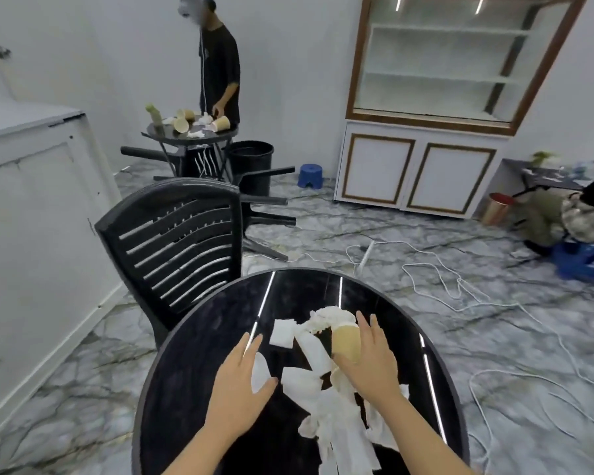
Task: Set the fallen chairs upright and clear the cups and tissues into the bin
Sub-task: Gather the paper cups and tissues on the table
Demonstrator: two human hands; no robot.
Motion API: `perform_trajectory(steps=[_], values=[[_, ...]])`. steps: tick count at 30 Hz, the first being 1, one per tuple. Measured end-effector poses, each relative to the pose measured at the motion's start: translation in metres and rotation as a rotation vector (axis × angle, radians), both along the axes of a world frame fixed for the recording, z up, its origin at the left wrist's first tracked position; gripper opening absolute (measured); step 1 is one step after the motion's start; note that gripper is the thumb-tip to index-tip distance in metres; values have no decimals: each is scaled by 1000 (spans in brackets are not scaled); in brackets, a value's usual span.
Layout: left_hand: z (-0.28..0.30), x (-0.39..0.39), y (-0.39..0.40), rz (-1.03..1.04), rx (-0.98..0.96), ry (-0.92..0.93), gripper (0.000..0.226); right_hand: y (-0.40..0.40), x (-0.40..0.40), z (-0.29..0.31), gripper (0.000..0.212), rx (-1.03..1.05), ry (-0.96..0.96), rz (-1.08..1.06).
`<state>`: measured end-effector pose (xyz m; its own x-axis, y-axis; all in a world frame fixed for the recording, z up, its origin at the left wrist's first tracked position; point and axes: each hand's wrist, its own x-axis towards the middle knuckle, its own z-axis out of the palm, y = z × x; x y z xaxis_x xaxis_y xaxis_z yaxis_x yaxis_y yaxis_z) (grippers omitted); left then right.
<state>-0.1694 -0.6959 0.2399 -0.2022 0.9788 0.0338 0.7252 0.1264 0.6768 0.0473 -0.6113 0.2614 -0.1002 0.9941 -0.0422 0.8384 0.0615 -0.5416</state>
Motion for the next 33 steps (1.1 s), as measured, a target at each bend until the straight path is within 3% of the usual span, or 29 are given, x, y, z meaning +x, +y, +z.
perform_trajectory(steps=[14, 23, 29, 33], values=[[-59, -8, 33, -32, -118, 45, 73, 31, -8, -27, 94, -158, 20, -46], [-78, -7, 30, 17, -70, 131, 81, 30, -6, -35, 91, -278, 7, -5], [-74, -6, 29, 4, -61, 106, 47, 25, -6, -34, 87, -255, 14, -11], [-67, -8, 30, 60, 4, -96, 30, 19, -6, -28, 88, -219, 33, 14]])
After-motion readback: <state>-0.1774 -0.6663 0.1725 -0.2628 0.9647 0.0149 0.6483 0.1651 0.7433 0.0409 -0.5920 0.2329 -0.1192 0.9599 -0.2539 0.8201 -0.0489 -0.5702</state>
